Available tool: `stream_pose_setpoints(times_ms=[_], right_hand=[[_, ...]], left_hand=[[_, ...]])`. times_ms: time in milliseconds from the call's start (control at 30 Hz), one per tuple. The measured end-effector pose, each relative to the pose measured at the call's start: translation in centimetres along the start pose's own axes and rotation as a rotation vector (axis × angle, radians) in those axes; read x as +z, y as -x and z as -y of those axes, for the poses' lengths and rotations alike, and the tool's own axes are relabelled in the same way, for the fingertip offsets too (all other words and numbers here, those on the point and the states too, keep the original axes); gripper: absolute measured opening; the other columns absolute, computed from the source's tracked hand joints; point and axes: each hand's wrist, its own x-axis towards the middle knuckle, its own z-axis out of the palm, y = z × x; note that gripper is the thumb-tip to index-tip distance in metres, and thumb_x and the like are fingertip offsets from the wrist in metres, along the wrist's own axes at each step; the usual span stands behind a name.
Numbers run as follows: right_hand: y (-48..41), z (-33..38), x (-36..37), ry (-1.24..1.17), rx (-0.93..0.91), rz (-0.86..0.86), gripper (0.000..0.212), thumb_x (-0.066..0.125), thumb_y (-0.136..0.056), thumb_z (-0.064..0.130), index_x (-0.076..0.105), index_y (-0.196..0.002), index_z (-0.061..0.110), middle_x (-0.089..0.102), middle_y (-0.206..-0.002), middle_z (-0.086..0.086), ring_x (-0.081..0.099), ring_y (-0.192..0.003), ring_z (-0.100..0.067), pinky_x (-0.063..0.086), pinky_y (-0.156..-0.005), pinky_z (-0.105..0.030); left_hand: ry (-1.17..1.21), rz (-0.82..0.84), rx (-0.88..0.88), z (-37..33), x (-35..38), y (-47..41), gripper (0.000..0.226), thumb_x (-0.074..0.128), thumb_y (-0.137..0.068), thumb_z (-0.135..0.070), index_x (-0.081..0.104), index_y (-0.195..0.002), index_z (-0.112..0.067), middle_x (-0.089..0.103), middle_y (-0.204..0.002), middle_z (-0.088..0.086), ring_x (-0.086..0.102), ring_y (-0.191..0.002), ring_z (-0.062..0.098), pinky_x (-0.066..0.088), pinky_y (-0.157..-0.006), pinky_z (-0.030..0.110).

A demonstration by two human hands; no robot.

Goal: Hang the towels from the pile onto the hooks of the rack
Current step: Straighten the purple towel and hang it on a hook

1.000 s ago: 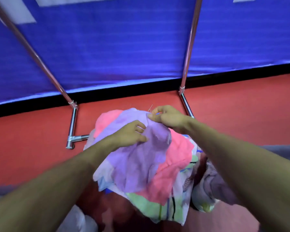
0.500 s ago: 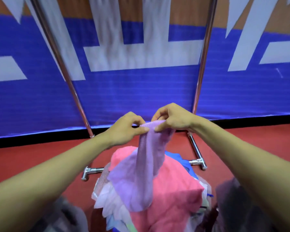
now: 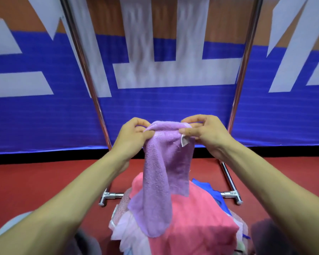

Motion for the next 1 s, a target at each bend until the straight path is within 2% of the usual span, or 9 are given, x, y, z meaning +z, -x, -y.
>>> stream_pose_setpoints(times_ms=[100, 167, 267, 367, 533, 633, 767, 867, 1000], right_hand=[[0.6, 0.9, 0.0, 0.022, -0.069, -0.025, 0.021, 0.078, -0.071, -0.004, 0.068, -0.087, 0.005, 0.068, -0.07, -0.006, 0.062, -0.058, -0.011, 0.05, -0.059, -0.023], [0.9, 1.4, 0.1, 0.126, -0.134, -0.024, 0.027, 0.079, -0.069, -0.006, 0.065, -0.085, 0.01, 0.067, -0.064, -0.002, 0.06, -0.054, -0.009, 0.049, -0.055, -0.022], [1.2, 1.7, 0.8, 0.29, -0.221, 0.0, 0.04, 0.079, -0.064, -0.005, 0.054, -0.081, 0.02, 0.067, -0.066, 0.002, 0.059, -0.059, -0.017, 0.053, -0.064, -0.037], [1.3, 2.0, 0.9, 0.357, -0.276, 0.029, 0.049, 0.083, -0.06, -0.003, 0.046, -0.08, 0.022, 0.063, -0.07, 0.004, 0.058, -0.061, -0.017, 0.054, -0.068, -0.042], [1.7, 1.6, 0.7, 0.464, -0.213, 0.208, 0.054, 0.09, -0.058, 0.007, 0.048, -0.087, 0.023, 0.062, -0.072, 0.005, 0.055, -0.056, -0.01, 0.049, -0.061, -0.032], [1.5, 1.1, 0.8, 0.687, -0.26, 0.285, 0.038, 0.088, -0.062, 0.014, 0.059, -0.086, 0.02, 0.065, -0.067, 0.008, 0.059, -0.061, -0.011, 0.05, -0.067, -0.03], [0.9, 0.1, 0.9, 0.972, -0.331, 0.307, 0.025, 0.082, -0.069, 0.026, 0.062, -0.081, 0.017, 0.061, -0.071, 0.004, 0.052, -0.067, -0.016, 0.042, -0.066, -0.03], [0.4, -1.0, 0.7, 1.015, -0.293, 0.334, 0.026, 0.08, -0.072, 0.03, 0.064, -0.086, 0.015, 0.061, -0.075, 0.004, 0.051, -0.069, -0.016, 0.041, -0.066, -0.03], [-0.1, -3.0, 0.3, 1.173, -0.222, 0.399, 0.027, 0.072, -0.081, 0.033, 0.063, -0.089, 0.009, 0.066, -0.086, -0.008, 0.054, -0.077, -0.025, 0.043, -0.07, -0.035]], left_hand=[[0.042, 0.12, -0.055, -0.6, 0.3, 0.9, 0.034, 0.065, -0.07, 0.002, 0.062, -0.101, -0.009, 0.067, -0.08, 0.006, 0.059, -0.077, 0.019, 0.048, -0.08, 0.035], [0.129, 0.193, -0.108, -0.9, 0.7, 1.5, 0.046, 0.064, -0.064, -0.003, 0.06, -0.109, -0.009, 0.068, -0.082, 0.008, 0.062, -0.077, 0.019, 0.051, -0.079, 0.034], [0.25, 0.223, -0.142, -1.3, 1.1, 2.0, 0.031, 0.065, -0.081, -0.005, 0.059, -0.112, -0.004, 0.064, -0.072, 0.006, 0.06, -0.068, 0.019, 0.049, -0.075, 0.035], [0.145, 0.261, -0.082, -1.4, 1.3, 2.2, 0.018, 0.063, -0.089, -0.017, 0.066, -0.102, -0.005, 0.067, -0.076, 0.002, 0.061, -0.071, 0.014, 0.051, -0.074, 0.031], [0.057, 0.204, 0.018, -0.7, 1.1, 2.6, 0.004, 0.063, -0.089, -0.011, 0.066, -0.086, -0.011, 0.067, -0.078, 0.002, 0.061, -0.069, 0.006, 0.051, -0.066, 0.019], [0.012, 0.212, 0.055, -0.5, 1.5, 2.5, 0.01, 0.057, -0.094, -0.013, 0.061, -0.085, -0.014, 0.063, -0.077, 0.002, 0.056, -0.07, 0.009, 0.047, -0.068, 0.024], [-0.015, 0.115, 0.076, -0.7, 2.0, 1.7, 0.013, 0.049, -0.098, -0.018, 0.058, -0.089, -0.014, 0.059, -0.083, 0.007, 0.052, -0.078, 0.016, 0.043, -0.073, 0.032], [0.063, -0.004, 0.072, -1.3, 1.2, 1.0, 0.021, 0.046, -0.099, -0.016, 0.057, -0.082, -0.012, 0.058, -0.081, 0.009, 0.052, -0.077, 0.019, 0.043, -0.074, 0.035], [0.308, -0.183, -0.015, -2.1, -1.3, 0.1, 0.032, 0.044, -0.098, -0.011, 0.048, -0.067, -0.015, 0.051, -0.058, 0.0, 0.047, -0.056, 0.014, 0.038, -0.058, 0.026]])
